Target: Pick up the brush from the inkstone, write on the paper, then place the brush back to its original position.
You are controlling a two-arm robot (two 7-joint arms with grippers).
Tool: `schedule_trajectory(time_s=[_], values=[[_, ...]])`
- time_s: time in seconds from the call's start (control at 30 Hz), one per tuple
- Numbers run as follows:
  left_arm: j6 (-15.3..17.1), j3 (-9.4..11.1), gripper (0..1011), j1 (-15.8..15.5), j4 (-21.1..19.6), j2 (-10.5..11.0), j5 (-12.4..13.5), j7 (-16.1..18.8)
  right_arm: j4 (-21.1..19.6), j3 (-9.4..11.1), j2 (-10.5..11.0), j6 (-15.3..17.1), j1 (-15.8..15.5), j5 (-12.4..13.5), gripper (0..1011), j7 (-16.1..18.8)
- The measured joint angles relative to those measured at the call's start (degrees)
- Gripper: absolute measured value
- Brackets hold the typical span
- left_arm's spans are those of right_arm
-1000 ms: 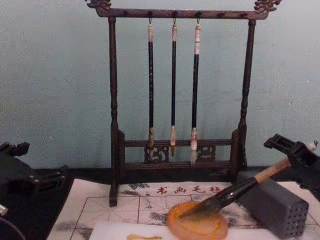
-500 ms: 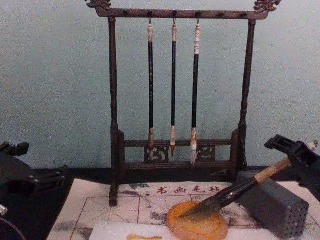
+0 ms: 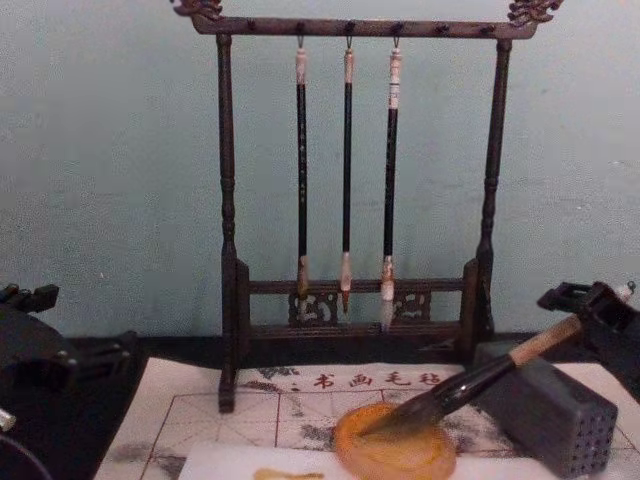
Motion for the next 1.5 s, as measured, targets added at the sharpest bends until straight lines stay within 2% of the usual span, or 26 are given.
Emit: schedule_trajectory(time_s=[0.07, 0.23, 0.4, 0.93, 1.2, 1.5], values=[[0.0, 0.0, 1001, 0.0, 0.0, 0.0, 0.0, 0.0, 0.0, 0.0, 0.0, 0.0, 0.0, 0.0, 465, 0.0], [0.0, 0.0, 1001, 0.0, 0.0, 0.0, 0.0, 0.0, 0.0, 0.0, 0.0, 0.0, 0.0, 0.0, 286, 0.0], [0.0, 0.0, 1001, 0.0, 0.0, 0.0, 0.0, 0.0, 0.0, 0.0, 0.0, 0.0, 0.0, 0.0, 187, 0.1], [0.0, 0.0, 1001, 0.0, 0.0, 0.0, 0.0, 0.0, 0.0, -0.3, 0.2, -0.3, 0.0, 0.0, 186, 0.3], [0.0, 0.0, 1001, 0.0, 0.0, 0.0, 0.0, 0.0, -1.1, -1.5, 1.2, -1.4, 0.4, 0.6, 185, 1.5], [0.0, 0.0, 1001, 0.0, 0.0, 0.0, 0.0, 0.0, -1.8, -3.8, 2.7, -3.2, 1.1, 0.1, 185, 3.1]])
